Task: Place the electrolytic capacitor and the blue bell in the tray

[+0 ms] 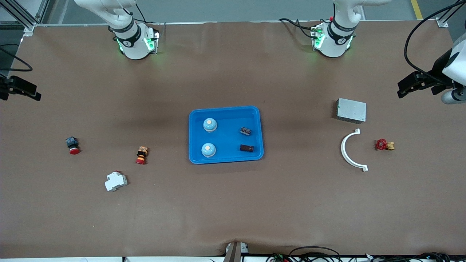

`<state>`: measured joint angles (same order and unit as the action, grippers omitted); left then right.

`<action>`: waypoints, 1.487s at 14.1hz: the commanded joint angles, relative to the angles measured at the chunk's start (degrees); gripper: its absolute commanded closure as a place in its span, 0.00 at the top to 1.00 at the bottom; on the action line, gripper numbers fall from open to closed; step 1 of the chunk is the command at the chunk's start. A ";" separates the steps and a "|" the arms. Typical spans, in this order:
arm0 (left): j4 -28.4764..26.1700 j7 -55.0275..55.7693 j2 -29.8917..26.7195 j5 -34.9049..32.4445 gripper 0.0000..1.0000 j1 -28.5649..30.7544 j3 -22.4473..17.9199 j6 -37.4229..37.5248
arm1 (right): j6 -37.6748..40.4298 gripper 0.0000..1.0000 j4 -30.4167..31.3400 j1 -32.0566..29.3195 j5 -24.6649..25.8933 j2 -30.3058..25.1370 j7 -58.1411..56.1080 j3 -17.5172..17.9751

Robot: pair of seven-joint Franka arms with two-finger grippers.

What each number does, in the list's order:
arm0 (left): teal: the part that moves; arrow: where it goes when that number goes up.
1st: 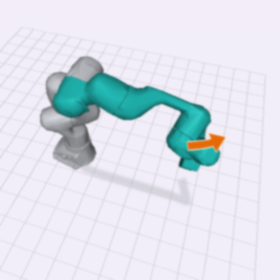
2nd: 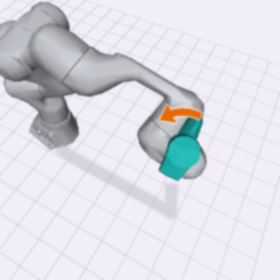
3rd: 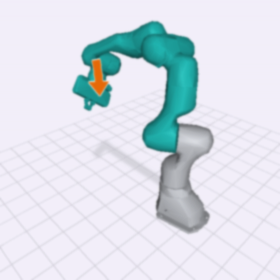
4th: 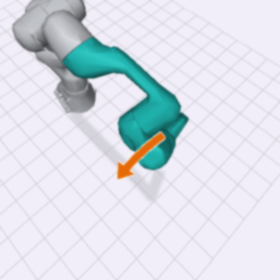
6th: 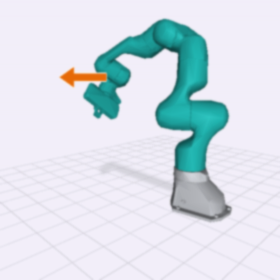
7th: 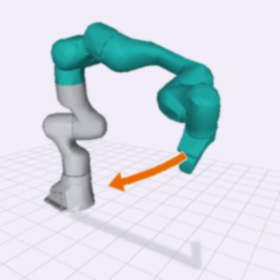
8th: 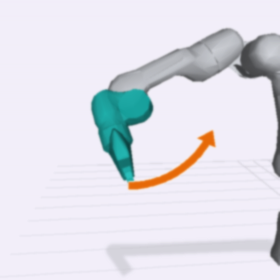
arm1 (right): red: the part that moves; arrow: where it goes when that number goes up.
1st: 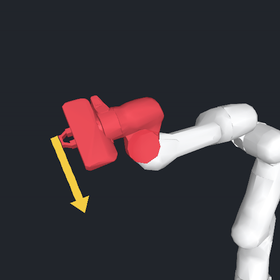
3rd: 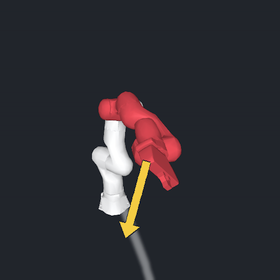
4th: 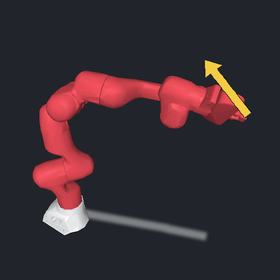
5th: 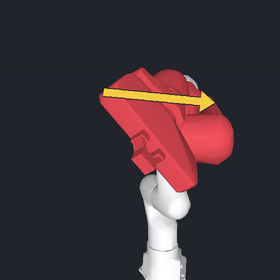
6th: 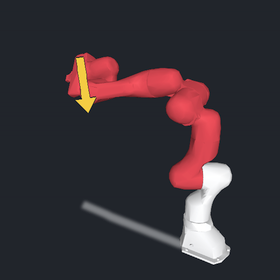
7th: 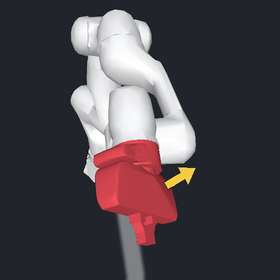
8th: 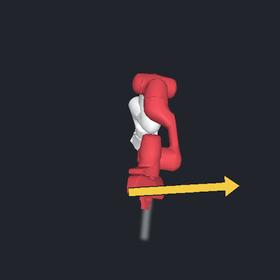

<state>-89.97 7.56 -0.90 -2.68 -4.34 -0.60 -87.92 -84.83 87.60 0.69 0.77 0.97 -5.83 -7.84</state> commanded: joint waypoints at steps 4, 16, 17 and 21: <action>0.50 -0.44 -0.25 0.84 1.00 0.21 -0.10 -0.14 | -0.51 1.00 2.40 -0.51 -0.25 -2.90 0.91 0.72; 0.50 -0.70 -0.33 0.58 1.00 0.30 -0.28 -0.14 | -0.86 1.00 2.67 -1.22 -0.33 -3.08 0.91 1.08; 0.50 -0.70 -0.25 0.58 1.00 0.30 -0.28 -0.14 | -0.78 1.00 2.67 -1.30 -0.33 -3.08 0.82 1.08; 0.50 -0.96 -0.16 0.49 1.00 0.30 -0.28 -0.14 | -0.77 1.00 2.67 -2.79 -0.42 -3.08 0.82 2.47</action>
<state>-89.93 7.56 -0.90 -2.68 -4.29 -0.83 -87.95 -84.89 88.28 0.32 0.74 -0.15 -5.64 -7.54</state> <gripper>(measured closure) 0.000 0.000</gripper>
